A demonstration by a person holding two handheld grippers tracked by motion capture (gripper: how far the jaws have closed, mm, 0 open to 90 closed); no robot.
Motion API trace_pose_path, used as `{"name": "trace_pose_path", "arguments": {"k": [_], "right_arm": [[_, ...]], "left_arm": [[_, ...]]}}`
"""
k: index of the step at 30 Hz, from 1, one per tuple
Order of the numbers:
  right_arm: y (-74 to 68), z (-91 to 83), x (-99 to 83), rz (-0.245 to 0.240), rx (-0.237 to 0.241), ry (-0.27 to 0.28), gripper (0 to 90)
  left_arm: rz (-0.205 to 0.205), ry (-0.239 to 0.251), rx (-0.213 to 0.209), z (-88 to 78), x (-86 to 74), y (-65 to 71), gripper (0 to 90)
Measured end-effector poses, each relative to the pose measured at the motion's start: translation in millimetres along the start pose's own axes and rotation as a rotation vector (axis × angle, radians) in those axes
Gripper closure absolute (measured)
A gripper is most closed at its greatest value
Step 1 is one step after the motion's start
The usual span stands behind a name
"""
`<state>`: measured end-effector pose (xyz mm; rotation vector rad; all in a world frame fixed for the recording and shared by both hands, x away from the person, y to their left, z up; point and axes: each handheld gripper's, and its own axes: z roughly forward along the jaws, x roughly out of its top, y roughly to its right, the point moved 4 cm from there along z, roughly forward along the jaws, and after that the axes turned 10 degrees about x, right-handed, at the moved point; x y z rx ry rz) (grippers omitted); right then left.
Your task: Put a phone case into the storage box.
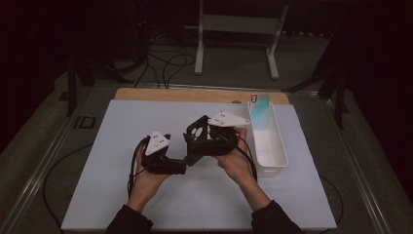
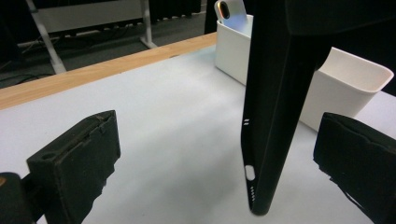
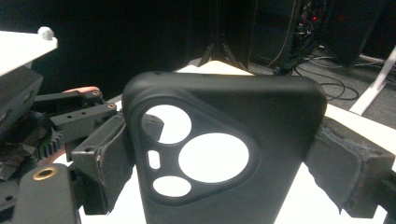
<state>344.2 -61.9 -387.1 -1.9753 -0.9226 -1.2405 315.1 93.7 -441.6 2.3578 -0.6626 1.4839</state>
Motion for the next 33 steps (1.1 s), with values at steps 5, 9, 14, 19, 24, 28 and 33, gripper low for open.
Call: {"name": "trace_pose_path", "arguments": {"k": [5,9,14,19,24,28,33], "right_arm": [[1.3,-0.4,-0.8,-0.002,-0.004,-0.001,14.2],[2.1,-1.1,-1.8,0.001,-0.005,-0.004,14.2],[4.3,-2.7,-2.5,0.002,-0.011,-0.004,14.2],[5.7,-4.2,-3.1,0.003,-0.015,-0.003,14.2],[6.6,-5.6,-3.7,0.007,-0.017,-0.003,14.2],[7.6,-5.9,-4.5,0.004,-0.020,-0.002,14.2],[8.6,-5.6,-6.3,0.008,-0.023,-0.005,14.2]], "left_arm": [[0.003,-0.001,0.024,-4.4,-6.7,-8.2,0.6],[-0.008,-0.001,0.031,-8.9,-13.1,-16.4,0.6],[-0.013,0.002,0.042,-14.9,-22.1,-27.2,0.5],[-0.017,0.004,0.054,-20.2,-32.1,-36.3,0.3],[-0.019,-0.001,0.078,-28.3,-45.0,-48.1,0.2],[-0.021,0.002,0.091,-33.5,-51.4,-54.7,0.2],[-0.016,0.013,0.115,-44.0,-67.1,-66.6,0.2]]}}
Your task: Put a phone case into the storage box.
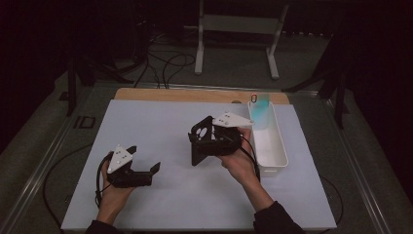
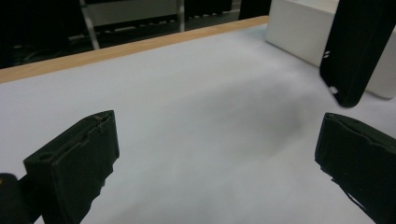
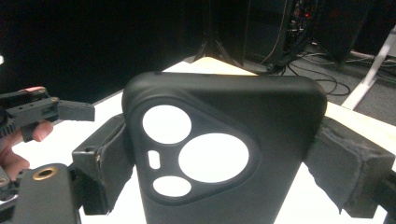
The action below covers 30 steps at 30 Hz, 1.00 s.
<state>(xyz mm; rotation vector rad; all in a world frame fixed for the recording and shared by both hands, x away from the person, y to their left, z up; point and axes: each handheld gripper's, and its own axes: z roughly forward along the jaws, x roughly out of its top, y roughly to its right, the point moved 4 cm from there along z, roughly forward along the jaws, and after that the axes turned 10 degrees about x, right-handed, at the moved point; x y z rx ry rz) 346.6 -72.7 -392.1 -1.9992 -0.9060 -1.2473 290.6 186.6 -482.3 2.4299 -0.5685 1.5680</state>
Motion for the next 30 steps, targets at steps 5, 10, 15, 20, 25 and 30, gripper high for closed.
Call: {"name": "trace_pose_path", "arguments": {"k": [5,10,15,20,25,30], "right_arm": [[0.1,-0.7,-0.6,-0.001,-0.002,-0.003,14.2],[1.5,-1.7,-0.4,0.001,-0.004,0.002,14.2],[2.2,-2.0,-0.7,0.004,-0.006,0.004,14.2],[3.5,-2.4,-0.7,0.005,-0.012,0.005,14.2],[6.0,-4.6,-0.3,0.015,-0.021,0.009,14.2],[9.3,-6.7,-0.4,0.016,-0.030,0.010,14.2]], "left_arm": [[-0.012,-0.003,0.021,-6.4,-12.0,-10.7,0.2],[-0.021,-0.004,0.044,-14.5,-21.8,-21.1,0.2],[-0.037,-0.009,0.057,-19.9,-30.7,-28.7,0.2],[-0.033,-0.017,0.065,-20.5,-36.6,-31.1,0.2],[-0.030,-0.021,0.066,-20.1,-40.3,-30.5,0.2],[-0.026,-0.020,0.071,-19.6,-41.1,-29.9,0.2]]}}
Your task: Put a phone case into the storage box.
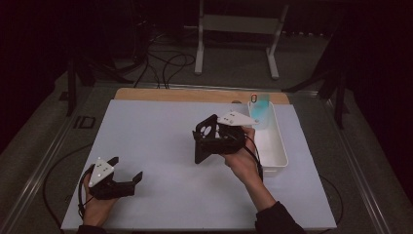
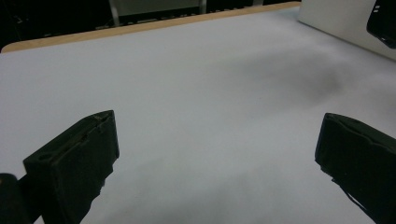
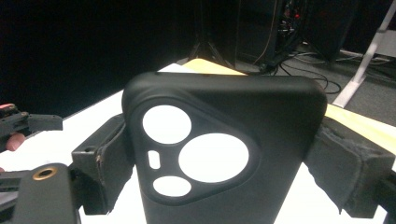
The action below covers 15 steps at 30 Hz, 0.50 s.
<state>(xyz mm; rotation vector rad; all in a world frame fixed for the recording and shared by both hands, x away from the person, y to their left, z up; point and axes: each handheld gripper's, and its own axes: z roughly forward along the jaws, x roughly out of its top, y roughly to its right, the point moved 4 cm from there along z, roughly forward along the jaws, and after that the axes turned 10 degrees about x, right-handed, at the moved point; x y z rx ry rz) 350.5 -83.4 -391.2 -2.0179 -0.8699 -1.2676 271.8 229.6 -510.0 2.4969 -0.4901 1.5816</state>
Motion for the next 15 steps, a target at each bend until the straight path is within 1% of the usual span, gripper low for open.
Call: {"name": "trace_pose_path", "arguments": {"k": [3,7,15], "right_arm": [[2.2,0.1,1.0,0.004,-0.011,0.002,14.1],[6.2,-0.1,4.3,0.010,-0.023,0.009,14.1],[16.6,-1.5,13.3,0.004,-0.060,0.007,14.1]], "left_arm": [[0.002,-0.004,-0.002,1.0,-0.7,1.3,0.2],[0.016,-0.010,-0.004,2.2,-1.3,3.2,0.2],[0.003,-0.007,-0.002,2.3,-1.2,2.4,0.2]]}}
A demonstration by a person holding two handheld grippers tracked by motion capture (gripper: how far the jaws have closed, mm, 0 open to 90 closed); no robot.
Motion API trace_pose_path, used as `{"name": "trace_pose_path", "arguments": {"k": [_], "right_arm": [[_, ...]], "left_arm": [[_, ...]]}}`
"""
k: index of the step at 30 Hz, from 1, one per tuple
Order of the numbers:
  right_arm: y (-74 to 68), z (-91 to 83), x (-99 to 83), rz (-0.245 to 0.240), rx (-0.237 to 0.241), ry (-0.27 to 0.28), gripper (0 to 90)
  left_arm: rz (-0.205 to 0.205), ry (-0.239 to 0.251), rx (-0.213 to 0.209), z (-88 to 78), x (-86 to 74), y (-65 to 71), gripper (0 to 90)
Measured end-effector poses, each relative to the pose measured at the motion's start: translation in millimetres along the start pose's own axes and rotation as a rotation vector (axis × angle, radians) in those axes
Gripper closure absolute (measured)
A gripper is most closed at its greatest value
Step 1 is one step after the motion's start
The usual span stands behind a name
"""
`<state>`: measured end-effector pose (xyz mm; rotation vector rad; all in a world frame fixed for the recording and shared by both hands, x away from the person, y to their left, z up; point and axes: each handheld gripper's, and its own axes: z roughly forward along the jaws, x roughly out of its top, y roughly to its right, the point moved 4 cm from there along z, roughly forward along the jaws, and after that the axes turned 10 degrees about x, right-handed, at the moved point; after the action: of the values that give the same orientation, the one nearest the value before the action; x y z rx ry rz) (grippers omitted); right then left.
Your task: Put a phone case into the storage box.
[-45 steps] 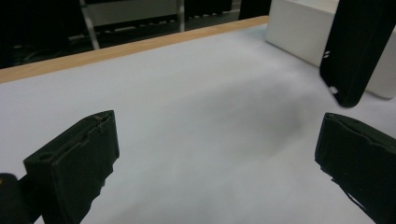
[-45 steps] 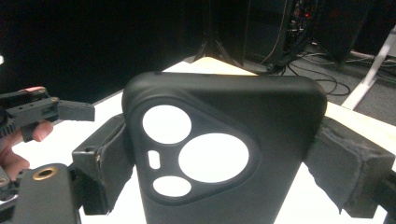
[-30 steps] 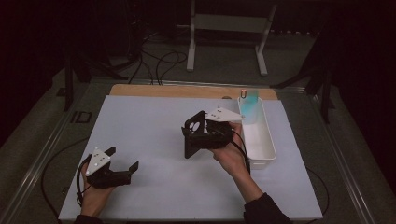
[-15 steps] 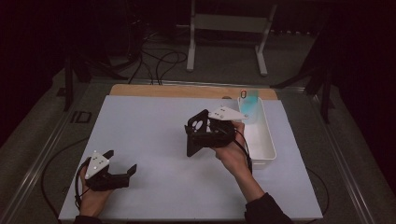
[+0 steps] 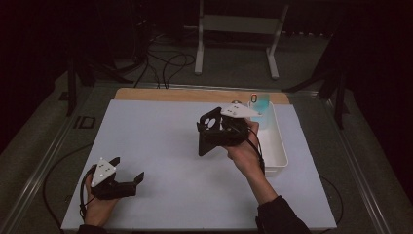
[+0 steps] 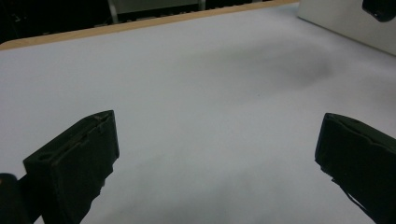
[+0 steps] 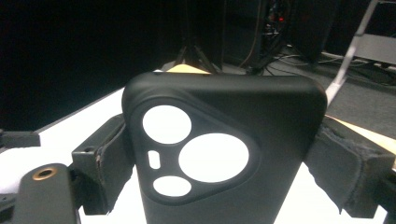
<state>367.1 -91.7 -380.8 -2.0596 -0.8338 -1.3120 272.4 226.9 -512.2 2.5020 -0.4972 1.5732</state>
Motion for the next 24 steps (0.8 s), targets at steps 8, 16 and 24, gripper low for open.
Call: {"name": "trace_pose_path", "arguments": {"k": [8,16,24], "right_arm": [[18.5,-0.7,5.2,0.013,-0.053,-0.001,14.2],[36.0,-1.2,6.4,0.034,-0.092,-0.005,14.2],[49.1,-2.4,9.9,0.035,-0.128,-0.003,14.2]], "left_arm": [[-0.006,-0.002,0.006,-0.2,-0.1,-0.6,0.2],[-0.005,-0.002,0.007,-0.3,-0.1,-0.7,0.2],[-0.008,-0.002,0.008,-0.4,-0.1,-0.4,0.2]]}}
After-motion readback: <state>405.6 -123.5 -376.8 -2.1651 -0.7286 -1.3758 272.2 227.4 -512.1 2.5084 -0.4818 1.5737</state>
